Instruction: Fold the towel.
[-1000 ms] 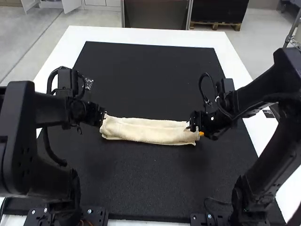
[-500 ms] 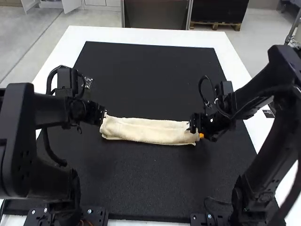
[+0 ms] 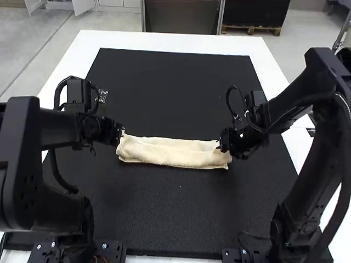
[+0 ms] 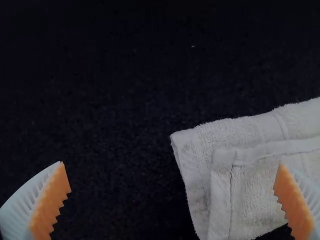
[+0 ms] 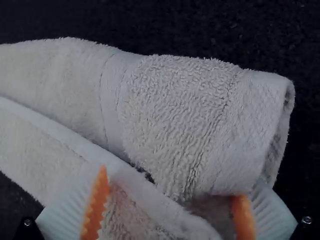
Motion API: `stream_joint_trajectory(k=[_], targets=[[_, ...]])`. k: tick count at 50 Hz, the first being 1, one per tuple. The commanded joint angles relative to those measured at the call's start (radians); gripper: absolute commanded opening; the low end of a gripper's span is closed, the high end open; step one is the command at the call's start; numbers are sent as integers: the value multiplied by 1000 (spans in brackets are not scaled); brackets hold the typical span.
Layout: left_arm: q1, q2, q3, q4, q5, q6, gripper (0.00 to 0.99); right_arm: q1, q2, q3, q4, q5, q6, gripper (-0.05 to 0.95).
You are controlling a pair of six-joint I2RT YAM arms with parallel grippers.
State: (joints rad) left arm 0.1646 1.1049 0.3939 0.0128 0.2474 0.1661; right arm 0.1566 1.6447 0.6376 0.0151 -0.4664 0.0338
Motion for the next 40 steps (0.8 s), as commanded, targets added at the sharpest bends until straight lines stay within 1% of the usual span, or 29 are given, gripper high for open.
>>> stream_joint_trajectory(k=[1, 5, 7, 9, 10, 21, 23, 25, 30, 31, 35, 40], targets=[[0, -17, 2, 6, 13, -13, 956, 14, 21, 19, 2, -20, 5, 389], [0, -17, 2, 4, 13, -13, 956, 11, 21, 17, 2, -38, 5, 238], [3, -17, 2, 3, 13, -13, 956, 11, 23, 17, 3, -40, 3, 141], [3, -17, 3, 3, 15, -13, 956, 9, 21, 17, 6, -40, 2, 11], [1, -17, 3, 3, 15, -13, 956, 9, 23, 16, 9, -40, 2, -23], [1, -17, 2, 3, 18, -13, 956, 6, 23, 11, 11, -38, -6, -15], [0, -17, 3, 4, 18, -13, 956, 6, 21, 13, 13, -38, -6, 98], [0, -19, 2, 4, 20, -13, 956, 6, 23, 14, 13, -37, -2, 277], [0, -17, 3, 6, 23, -13, 956, 4, 23, 19, 13, -29, 5, 487], [0, -17, 2, 6, 21, -13, 956, 4, 21, 20, 13, -29, 6, 518], [1, -17, 2, 6, 23, -13, 956, -6, 20, 34, 8, -26, 15, 582], [0, -17, -1, 7, 24, -13, 956, -26, 14, 53, -9, -31, 15, 590]])
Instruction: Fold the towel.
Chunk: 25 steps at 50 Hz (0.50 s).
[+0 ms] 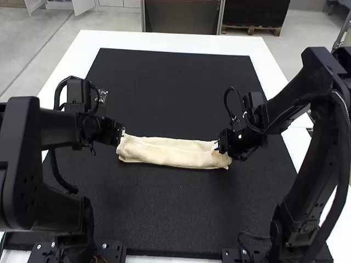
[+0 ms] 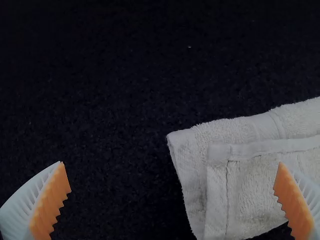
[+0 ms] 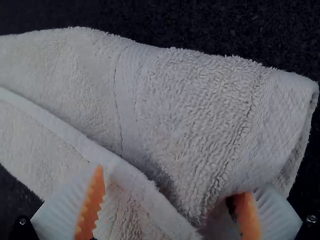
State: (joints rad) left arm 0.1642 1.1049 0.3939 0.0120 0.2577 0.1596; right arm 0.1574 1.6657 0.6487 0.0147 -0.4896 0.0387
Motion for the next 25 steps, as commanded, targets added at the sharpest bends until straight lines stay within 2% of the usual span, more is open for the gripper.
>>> stream_joint_trajectory(k=[1, 2, 12, 21, 25], targets=[[1, -17, -1, 6, 15, -6, 956, -29, -9, 45, -10, -7, 10, 602], [0, -17, -1, 8, 17, -6, 956, -35, -12, 48, -13, -6, 10, 628], [1, -19, -1, 8, 17, -8, 954, -68, -34, 60, -16, -3, 9, 666], [1, -17, 0, 8, 17, -12, 954, -65, -30, 49, -16, 8, 3, 767], [0, -19, 2, 8, 17, -12, 954, -65, -29, 48, -12, 22, 1, 769]])
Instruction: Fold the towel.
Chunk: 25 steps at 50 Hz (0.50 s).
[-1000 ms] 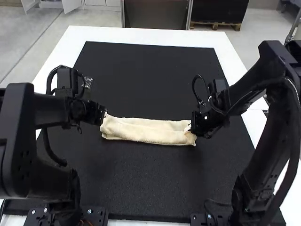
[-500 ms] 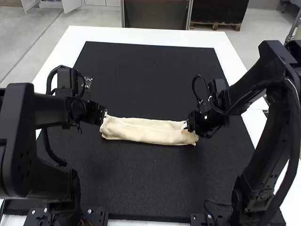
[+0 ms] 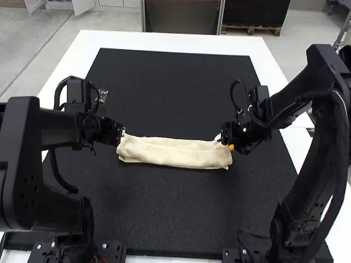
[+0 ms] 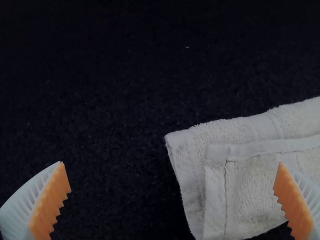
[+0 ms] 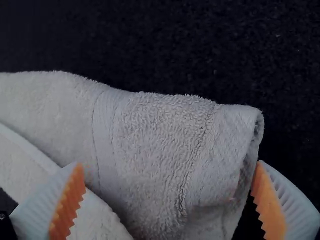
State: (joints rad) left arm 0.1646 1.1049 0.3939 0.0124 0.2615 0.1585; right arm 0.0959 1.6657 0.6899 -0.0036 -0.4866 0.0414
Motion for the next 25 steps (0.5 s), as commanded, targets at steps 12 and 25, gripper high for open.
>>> stream_joint_trajectory(k=[12, 25], targets=[[0, -17, 3, 3, 12, -11, 954, -7, -29, 5, 8, 54, -17, 821], [1, -28, 5, 1, 12, -11, 954, -10, -30, 0, -6, 59, -41, 839]])
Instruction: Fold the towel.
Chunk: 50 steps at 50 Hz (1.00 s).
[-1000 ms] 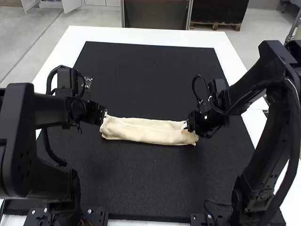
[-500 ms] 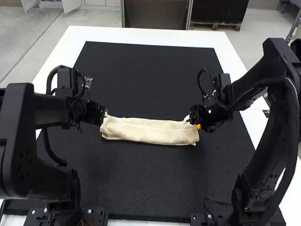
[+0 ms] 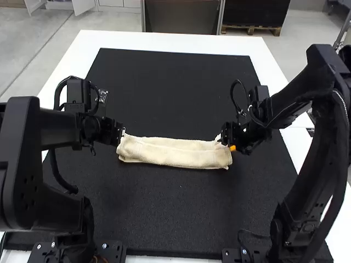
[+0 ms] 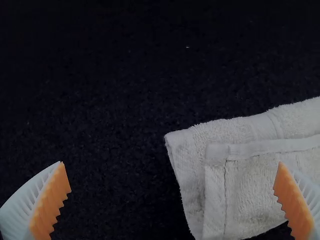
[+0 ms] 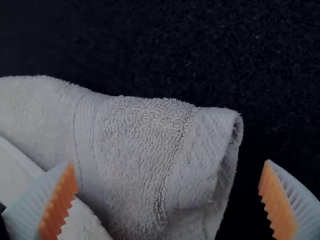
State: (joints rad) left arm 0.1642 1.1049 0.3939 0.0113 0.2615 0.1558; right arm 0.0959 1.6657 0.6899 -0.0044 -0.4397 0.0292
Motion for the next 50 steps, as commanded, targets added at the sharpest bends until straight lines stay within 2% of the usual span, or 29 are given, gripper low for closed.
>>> stream_joint_trajectory(k=[1, 15, 31, 42, 50], targets=[[0, -28, 3, 3, 12, -9, 954, -10, -30, 0, -11, 12, -32, 839], [0, -28, 6, -1, 12, -9, 954, -33, -60, 11, -103, -65, -60, 854], [0, -28, 3, 1, 13, -10, 954, -53, -83, -3, -183, -96, -112, 854], [0, -28, 5, -4, 12, -10, 954, -48, -86, -13, -295, -119, -180, 854], [0, -28, 3, -2, 13, -15, 954, -48, -84, -39, -293, -119, -180, 852]])
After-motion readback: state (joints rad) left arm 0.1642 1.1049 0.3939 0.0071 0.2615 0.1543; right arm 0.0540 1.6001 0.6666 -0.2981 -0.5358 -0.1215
